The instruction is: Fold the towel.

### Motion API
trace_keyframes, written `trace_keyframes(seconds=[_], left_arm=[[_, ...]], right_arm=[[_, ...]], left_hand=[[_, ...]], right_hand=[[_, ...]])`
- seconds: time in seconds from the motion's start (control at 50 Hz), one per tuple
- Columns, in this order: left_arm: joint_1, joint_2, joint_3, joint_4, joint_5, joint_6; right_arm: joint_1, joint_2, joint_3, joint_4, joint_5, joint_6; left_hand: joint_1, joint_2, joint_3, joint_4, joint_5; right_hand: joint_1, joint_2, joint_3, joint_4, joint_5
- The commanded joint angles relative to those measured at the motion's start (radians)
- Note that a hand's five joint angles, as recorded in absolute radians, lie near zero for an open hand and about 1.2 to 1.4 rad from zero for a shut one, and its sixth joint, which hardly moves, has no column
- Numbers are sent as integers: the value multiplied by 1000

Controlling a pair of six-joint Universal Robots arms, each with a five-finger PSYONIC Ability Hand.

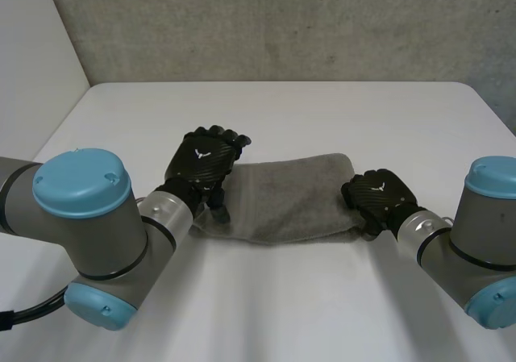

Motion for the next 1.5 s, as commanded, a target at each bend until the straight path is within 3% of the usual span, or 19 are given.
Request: trace_keyframes(seconds=[0.02, 0.14, 0.24, 0.28, 0.32, 0.46, 0.72, 0.78, 0.82, 0.84, 0.88, 1.0, 1.16, 1.3, 1.32, 1.34, 1.36, 1.38, 1.5], left_arm=[[0, 0, -1, 1, 0, -1], [0, 0, -1, 1, 0, -1], [1, 0, -1, 3, 0, -1], [1, 0, -3, 3, 0, -1], [1, -1, -3, 3, 0, -1], [3, 0, -7, 4, 0, -1], [20, 48, -18, 0, -5, -1], [43, 74, -22, 0, -12, -1], [64, 97, -24, 1, -24, -3], [64, 97, -24, 1, -25, -3], [83, 117, -24, 3, -44, -13], [141, 155, -26, 0, -78, -56], [199, 177, -44, 0, -74, -70], [205, 173, -53, 6, -81, -75], [205, 173, -55, 8, -83, -82], [205, 173, -55, 8, -83, -82], [205, 173, -52, 9, -81, -90], [205, 173, -47, 9, -81, -98], [204, 170, -35, 9, -77, -116]], right_arm=[[5, -3, -7, 2, 1, 28], [7, 0, -8, -1, -3, 34], [8, 9, -14, -6, -3, 34], [5, 15, -17, -7, -3, 34], [4, 18, -17, -7, -2, 34], [-13, 9, -17, 8, 7, 30], [-31, -139, -65, 113, -19, -29], [7, -136, -146, 123, -11, -53], [146, -117, -235, 129, -26, -55], [147, -116, -235, 129, -26, -55], [275, -30, -342, 126, -34, -61], [422, 135, -525, 130, -20, -67], [530, 291, -616, 111, -26, -70], [539, 319, -605, 117, -6, -64], [536, 312, -593, 117, -2, -58], [536, 312, -593, 117, -2, -58], [536, 299, -576, 119, 3, -55], [535, 275, -555, 119, 10, -53], [498, 141, -470, 119, 35, -7]], left_hand=[[-58, -47, -38, -52, -193], [-58, -47, -38, -52, -193], [-58, -47, -38, -52, -193], [-58, -47, -38, -52, -193], [-58, -47, -38, -52, -193], [-58, -47, -38, -52, -193], [-58, -47, -38, -52, -193], [-58, -47, -38, -52, -193], [-61, -50, -41, -55, -196], [-61, -50, -41, -55, -196], [-63, -53, -44, -58, -198], [-66, -56, -47, -61, -201], [-66, -56, -47, -61, -201], [-66, -56, -47, -61, -201], [-66, -56, -47, -61, -201], [-66, -56, -47, -61, -201], [-66, -56, -47, -61, -201], [-64, -53, -44, -58, -198], [-61, -50, -41, -55, -196]], right_hand=[[-61, -71, -69, -65, -42], [-38, -47, -46, -42, -19], [132, 123, 124, 128, 152], [564, 555, 556, 560, 583], [703, 693, 694, 698, 722], [704, 694, 696, 700, 723], [704, 694, 696, 700, 723], [704, 694, 696, 700, 723], [704, 694, 696, 700, 723], [704, 694, 696, 700, 723], [704, 694, 696, 700, 723], [704, 694, 696, 700, 723], [704, 694, 696, 700, 723], [704, 694, 696, 700, 723], [263, 254, 255, 259, 282], [259, 249, 251, 255, 278], [-171, -181, -180, -176, -152], [-368, -377, -376, -372, -348], [-511, -520, -519, -515, -491]])
